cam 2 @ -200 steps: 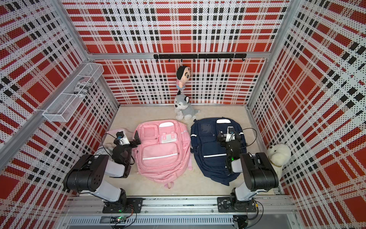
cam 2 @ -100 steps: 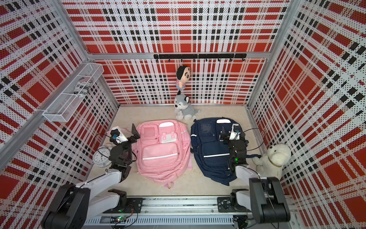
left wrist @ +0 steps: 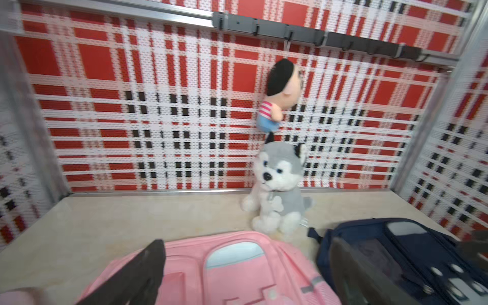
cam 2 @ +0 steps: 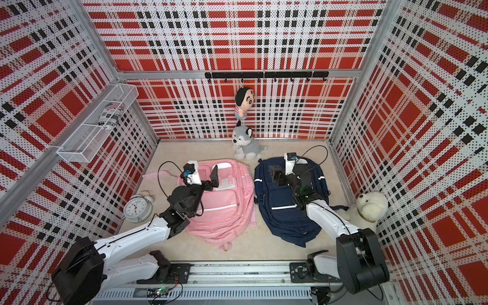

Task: Zip up the backpack
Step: Adjust the backpack at the center of the board.

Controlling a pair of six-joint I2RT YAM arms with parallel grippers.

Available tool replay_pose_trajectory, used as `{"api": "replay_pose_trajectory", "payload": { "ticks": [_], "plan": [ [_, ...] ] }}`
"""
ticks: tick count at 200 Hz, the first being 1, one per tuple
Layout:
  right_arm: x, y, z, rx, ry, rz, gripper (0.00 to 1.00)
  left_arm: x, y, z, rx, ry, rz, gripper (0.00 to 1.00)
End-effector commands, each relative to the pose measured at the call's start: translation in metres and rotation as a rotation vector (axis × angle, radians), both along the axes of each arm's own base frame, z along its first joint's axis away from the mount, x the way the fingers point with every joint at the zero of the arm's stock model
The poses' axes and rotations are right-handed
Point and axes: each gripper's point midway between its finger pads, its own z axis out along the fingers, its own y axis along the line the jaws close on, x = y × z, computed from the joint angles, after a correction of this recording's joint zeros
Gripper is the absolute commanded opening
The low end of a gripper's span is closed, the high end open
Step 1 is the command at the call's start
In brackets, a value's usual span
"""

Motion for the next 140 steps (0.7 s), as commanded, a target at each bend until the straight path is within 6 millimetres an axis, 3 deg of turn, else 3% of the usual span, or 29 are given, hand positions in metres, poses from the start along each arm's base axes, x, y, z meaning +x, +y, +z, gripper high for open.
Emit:
{"api": "replay_pose_trajectory", "payload": {
  "ticks": [1,20,43,87,116,140],
  "plan": [
    [-0.011,-0.002,-0.033,0.048,0.127,-0.025,0.83,-0.002,-0.057,-0.004,-0.037,0.051,-0.188,0.98],
    [-0.017,0.011,-0.047,0.105,0.166,0.034,0.82,0.005,-0.093,-0.021,-0.072,0.118,-0.256,0.98],
    [-0.021,0.014,-0.061,0.107,0.214,0.033,0.80,0.015,-0.111,-0.052,-0.160,0.235,-0.282,0.98],
    [-0.027,0.000,-0.091,0.068,0.275,-0.043,0.83,0.008,-0.094,-0.111,-0.316,0.423,-0.205,0.98],
    [-0.022,-0.001,-0.119,0.050,0.374,-0.073,0.82,0.008,-0.080,-0.141,-0.344,0.505,-0.141,0.98],
    [-0.017,-0.003,-0.131,0.050,0.412,-0.103,0.82,0.010,-0.076,-0.165,-0.335,0.582,-0.098,0.98]
  ]
}}
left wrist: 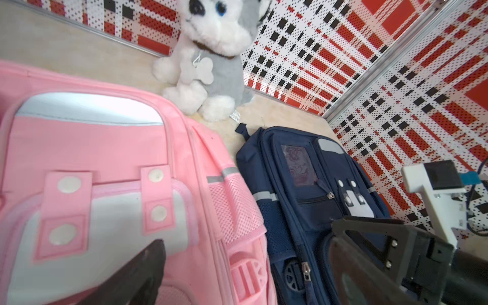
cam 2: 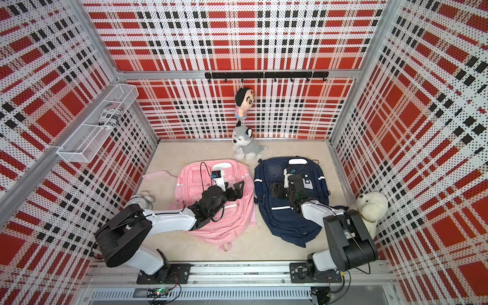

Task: Zip up the backpack
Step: Adjust the backpack at the center of the board.

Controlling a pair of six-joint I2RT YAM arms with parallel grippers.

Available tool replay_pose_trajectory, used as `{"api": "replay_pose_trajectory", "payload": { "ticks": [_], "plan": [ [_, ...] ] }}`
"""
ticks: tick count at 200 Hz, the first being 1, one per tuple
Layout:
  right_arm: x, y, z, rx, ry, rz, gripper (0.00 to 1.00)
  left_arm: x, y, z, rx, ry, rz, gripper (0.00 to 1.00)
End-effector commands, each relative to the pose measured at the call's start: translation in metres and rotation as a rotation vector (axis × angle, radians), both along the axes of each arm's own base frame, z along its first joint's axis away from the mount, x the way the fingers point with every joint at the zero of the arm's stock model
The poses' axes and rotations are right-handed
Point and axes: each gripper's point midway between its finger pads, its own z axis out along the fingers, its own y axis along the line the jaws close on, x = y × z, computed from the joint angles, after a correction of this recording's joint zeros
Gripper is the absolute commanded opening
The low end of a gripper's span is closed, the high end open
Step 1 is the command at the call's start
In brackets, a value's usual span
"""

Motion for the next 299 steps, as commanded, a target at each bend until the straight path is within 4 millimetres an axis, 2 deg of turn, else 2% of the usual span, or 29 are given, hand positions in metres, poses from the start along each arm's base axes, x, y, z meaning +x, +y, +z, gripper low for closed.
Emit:
{"api": "replay_pose_trajectory", "payload": {
  "ticks": [1,35,61,110,177,206,231,250,274,284,299],
  "plan": [
    [0.005,-0.003,-0.009,-0.005,0.041,-0.045,0.82,0.004,0.008,-0.027,-0.012,0.106,0.058,0.98],
    [0.009,-0.008,-0.025,-0.041,0.085,-0.070,0.82,0.009,0.036,-0.058,0.006,0.192,0.138,0.98],
    [0.015,-0.009,-0.031,-0.066,0.098,-0.076,0.83,0.012,0.060,-0.073,0.029,0.220,0.187,0.98],
    [0.029,-0.008,-0.031,-0.111,0.096,-0.048,0.84,0.025,0.089,-0.081,0.093,0.223,0.256,0.98],
    [0.020,-0.006,-0.036,-0.119,0.118,-0.016,0.85,0.036,0.117,-0.100,0.183,0.251,0.303,0.98],
    [0.018,0.002,-0.031,-0.085,0.105,0.024,0.85,0.039,0.112,-0.090,0.195,0.222,0.275,0.98],
    [0.021,0.005,-0.016,-0.066,0.070,0.028,0.85,0.042,0.100,-0.065,0.186,0.172,0.255,0.98],
    [0.022,0.006,0.005,-0.048,0.030,0.027,0.85,0.045,0.076,-0.029,0.217,0.097,0.218,0.98],
    [0.017,0.006,0.034,-0.025,-0.019,0.023,0.85,0.051,0.031,0.020,0.237,0.001,0.153,0.98],
    [0.013,0.005,0.044,-0.015,-0.030,0.023,0.84,0.054,0.012,0.032,0.218,-0.014,0.109,0.98],
    [0.005,0.005,0.054,0.001,-0.029,0.023,0.84,0.057,-0.011,0.039,0.176,-0.020,0.044,0.98]
  ]
}}
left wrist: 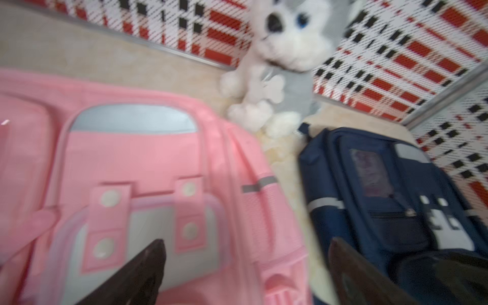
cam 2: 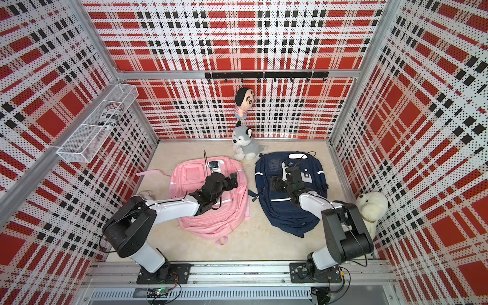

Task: Zip up the backpack
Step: Adjust the backpack at the center of the board.

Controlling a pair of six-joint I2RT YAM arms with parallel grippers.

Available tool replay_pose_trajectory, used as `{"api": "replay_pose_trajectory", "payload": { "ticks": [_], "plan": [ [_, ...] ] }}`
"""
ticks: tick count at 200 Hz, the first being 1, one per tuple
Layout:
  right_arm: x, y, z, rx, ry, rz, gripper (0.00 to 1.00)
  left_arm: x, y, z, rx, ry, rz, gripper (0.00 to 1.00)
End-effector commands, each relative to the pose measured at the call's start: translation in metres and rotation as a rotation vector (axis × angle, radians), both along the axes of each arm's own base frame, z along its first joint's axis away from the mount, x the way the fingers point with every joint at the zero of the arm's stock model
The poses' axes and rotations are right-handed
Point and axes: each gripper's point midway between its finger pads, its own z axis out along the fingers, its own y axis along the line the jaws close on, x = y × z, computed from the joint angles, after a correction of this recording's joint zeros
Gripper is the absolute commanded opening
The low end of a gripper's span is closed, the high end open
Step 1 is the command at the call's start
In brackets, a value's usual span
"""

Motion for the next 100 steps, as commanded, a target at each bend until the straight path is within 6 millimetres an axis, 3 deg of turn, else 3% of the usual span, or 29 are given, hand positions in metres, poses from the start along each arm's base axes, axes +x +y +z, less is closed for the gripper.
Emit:
{"api": "replay_pose_trajectory", "payload": {
  "ticks": [1,44,100],
  "plan": [
    [-0.017,0.002,0.017,0.034,0.009,0.010,0.84,0.003,-0.030,0.021,0.000,-0.024,-0.086,0.98],
    [-0.045,0.007,0.019,0.124,0.029,0.019,0.81,0.002,-0.081,0.000,-0.107,0.038,-0.228,0.99],
    [-0.064,0.011,0.018,0.184,0.030,0.041,0.81,0.009,-0.117,-0.049,-0.201,0.149,-0.326,0.91]
  ]
}}
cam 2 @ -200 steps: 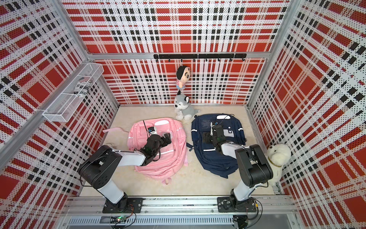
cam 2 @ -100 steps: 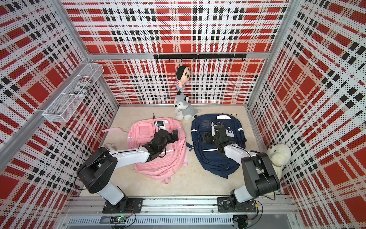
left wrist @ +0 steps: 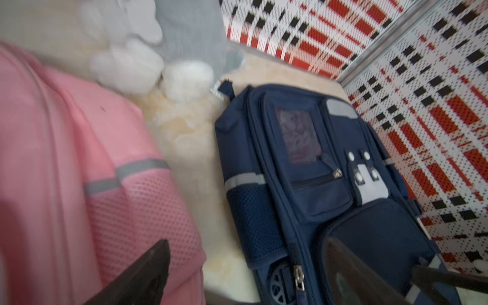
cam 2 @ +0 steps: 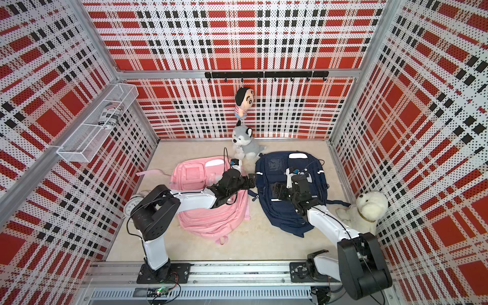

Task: Zip up the backpack
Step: Adjust the backpack at the center of the board.

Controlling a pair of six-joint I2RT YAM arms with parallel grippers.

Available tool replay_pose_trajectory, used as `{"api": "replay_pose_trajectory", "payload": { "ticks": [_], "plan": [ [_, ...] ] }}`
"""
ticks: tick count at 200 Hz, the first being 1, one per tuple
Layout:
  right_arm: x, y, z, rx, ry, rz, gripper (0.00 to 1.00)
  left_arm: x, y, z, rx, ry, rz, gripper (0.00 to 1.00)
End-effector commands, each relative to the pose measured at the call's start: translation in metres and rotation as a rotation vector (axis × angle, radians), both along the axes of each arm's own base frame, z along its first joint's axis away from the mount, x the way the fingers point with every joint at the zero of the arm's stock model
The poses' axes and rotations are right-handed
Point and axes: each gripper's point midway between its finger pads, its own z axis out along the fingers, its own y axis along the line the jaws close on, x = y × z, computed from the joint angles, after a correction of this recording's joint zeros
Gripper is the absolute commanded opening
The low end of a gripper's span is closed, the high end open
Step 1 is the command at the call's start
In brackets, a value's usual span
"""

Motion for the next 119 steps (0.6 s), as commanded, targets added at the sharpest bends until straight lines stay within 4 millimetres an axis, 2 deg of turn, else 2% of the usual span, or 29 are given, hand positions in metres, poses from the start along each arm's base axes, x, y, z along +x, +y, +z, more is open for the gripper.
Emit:
{"api": "replay_pose_trajectory", "payload": {
  "ticks": [1,71,102,119],
  "plan": [
    [-0.007,0.008,0.009,0.048,-0.013,0.024,0.81,0.006,-0.026,0.010,-0.112,0.008,-0.064,0.91],
    [-0.019,0.013,0.004,0.069,0.006,0.044,0.81,0.015,-0.042,-0.009,-0.196,0.057,-0.096,0.85],
    [-0.019,0.013,0.001,0.065,0.020,0.043,0.82,0.017,-0.038,-0.034,-0.211,0.130,-0.089,0.78],
    [-0.019,0.013,0.002,0.061,0.025,0.042,0.82,0.015,-0.033,-0.043,-0.212,0.159,-0.074,0.78]
  ]
}}
